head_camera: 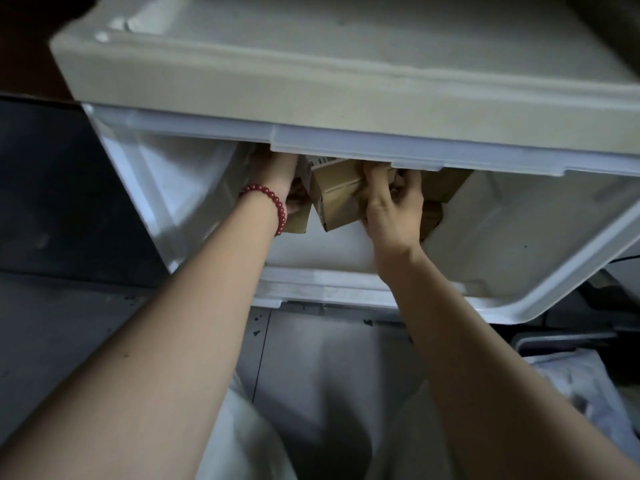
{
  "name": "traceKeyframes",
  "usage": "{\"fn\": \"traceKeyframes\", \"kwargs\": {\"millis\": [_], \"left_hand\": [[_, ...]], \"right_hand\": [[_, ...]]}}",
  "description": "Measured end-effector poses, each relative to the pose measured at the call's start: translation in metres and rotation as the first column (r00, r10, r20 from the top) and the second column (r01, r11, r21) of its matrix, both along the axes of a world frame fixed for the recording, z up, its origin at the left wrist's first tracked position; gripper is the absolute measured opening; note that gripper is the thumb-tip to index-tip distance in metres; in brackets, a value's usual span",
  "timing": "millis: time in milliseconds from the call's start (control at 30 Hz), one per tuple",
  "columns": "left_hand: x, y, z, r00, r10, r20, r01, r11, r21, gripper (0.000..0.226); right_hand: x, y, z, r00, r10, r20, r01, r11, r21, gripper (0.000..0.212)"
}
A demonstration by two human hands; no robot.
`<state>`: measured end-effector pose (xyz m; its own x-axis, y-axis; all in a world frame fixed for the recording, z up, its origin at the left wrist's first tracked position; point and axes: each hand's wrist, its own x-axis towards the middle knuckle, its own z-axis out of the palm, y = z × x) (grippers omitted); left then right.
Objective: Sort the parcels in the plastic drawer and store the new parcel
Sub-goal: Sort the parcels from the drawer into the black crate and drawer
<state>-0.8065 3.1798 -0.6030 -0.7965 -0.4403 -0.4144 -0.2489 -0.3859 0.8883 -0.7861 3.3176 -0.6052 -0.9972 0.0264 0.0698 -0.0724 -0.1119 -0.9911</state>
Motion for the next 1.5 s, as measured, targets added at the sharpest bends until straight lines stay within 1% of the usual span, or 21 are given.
{"fn": "traceKeyframes", "kwargs": {"millis": [67,133,267,367,400,500,533,600,700,767,800,833,933,1000,1100,1167,1200,1267,1367,1433,1500], "left_hand": [[0.012,0.011,0.003,0.998,-0.066,0.006,0.066,0.998,-0.002,0.032],[0.022,0.017,0.006,0.994,-0.104,0.014,0.105,0.995,-0.003,0.045],[0.045,0.028,0.018,0.990,-0.142,0.005,0.142,0.990,0.012,0.081],[0.066,0.034,0.024,0.988,-0.154,0.004,0.154,0.987,-0.038,0.098],[0.075,0.035,0.026,0.990,-0.143,-0.004,0.143,0.989,-0.047,0.097],[0.101,0.041,0.032,0.996,-0.085,-0.038,0.082,0.993,-0.082,0.069],[0.110,0.043,0.034,0.995,-0.090,-0.039,0.087,0.993,-0.083,0.070],[0.124,0.045,0.034,0.994,-0.106,-0.035,0.103,0.992,-0.075,0.081],[0.149,0.052,0.031,0.991,-0.128,-0.037,0.126,0.990,-0.068,0.085],[0.165,0.055,0.027,0.988,-0.146,-0.043,0.142,0.987,-0.078,0.075],[0.173,0.056,0.025,0.986,-0.159,-0.042,0.154,0.983,-0.098,0.066],[0.182,0.055,0.023,0.984,-0.175,-0.036,0.170,0.979,-0.116,0.063],[0.201,0.047,0.021,0.964,-0.265,0.018,0.264,0.946,-0.186,0.086],[0.211,0.044,0.023,0.945,-0.325,0.042,0.326,0.918,-0.225,0.080],[0.221,0.042,0.024,0.944,-0.329,0.038,0.328,0.911,-0.251,0.060],[0.223,0.041,0.023,0.958,-0.286,0.025,0.282,0.921,-0.270,0.057],[0.225,0.041,0.022,0.963,-0.267,0.023,0.262,0.919,-0.296,0.058],[0.228,0.041,0.022,0.968,-0.250,0.019,0.235,0.882,-0.409,0.064],[0.232,0.044,0.025,0.962,-0.273,0.006,0.226,0.783,-0.580,0.067],[0.231,0.043,0.025,0.958,-0.286,0.000,0.225,0.756,-0.615,0.066],[0.230,0.041,0.024,0.954,-0.300,-0.012,0.224,0.740,-0.635,0.076]], "right_hand": [[0.005,0.008,0.000,1.000,-0.012,-0.001,0.012,1.000,0.001,0.041],[0.009,0.014,0.002,0.999,-0.010,0.032,0.011,1.000,-0.013,0.031],[0.026,0.030,0.016,0.977,0.098,0.192,-0.095,0.995,-0.023,0.041],[0.043,0.048,0.025,0.944,0.200,0.261,-0.208,0.978,0.003,0.040],[0.049,0.054,0.028,0.933,0.231,0.275,-0.248,0.968,0.026,0.039],[0.066,0.070,0.035,0.888,0.340,0.311,-0.378,0.923,0.073,0.035],[0.071,0.075,0.037,0.870,0.376,0.320,-0.422,0.902,0.087,0.035],[0.081,0.082,0.041,0.838,0.423,0.345,-0.485,0.867,0.114,0.036],[0.096,0.090,0.042,0.839,0.422,0.343,-0.496,0.853,0.165,0.037],[0.106,0.094,0.040,0.848,0.420,0.324,-0.488,0.857,0.165,0.037],[0.110,0.096,0.038,0.841,0.429,0.329,-0.495,0.855,0.151,0.036],[0.114,0.099,0.037,0.830,0.442,0.340,-0.507,0.852,0.131,0.034],[0.119,0.106,0.033,0.795,0.492,0.355,-0.556,0.825,0.103,0.030],[0.120,0.107,0.033,0.789,0.510,0.343,-0.573,0.812,0.108,0.029],[0.123,0.101,0.032,0.819,0.479,0.317,-0.537,0.834,0.126,0.037],[0.124,0.095,0.028,0.849,0.418,0.323,-0.474,0.873,0.118,0.049],[0.125,0.092,0.026,0.861,0.385,0.332,-0.439,0.892,0.105,0.055],[0.127,0.085,0.022,0.877,0.333,0.347,-0.386,0.918,0.095,0.060],[0.131,0.078,0.019,0.899,0.276,0.339,-0.335,0.934,0.126,0.054],[0.129,0.077,0.018,0.921,0.242,0.305,-0.303,0.938,0.169,0.056],[0.127,0.078,0.019,0.947,0.193,0.257,-0.254,0.939,0.233,0.060]]}}
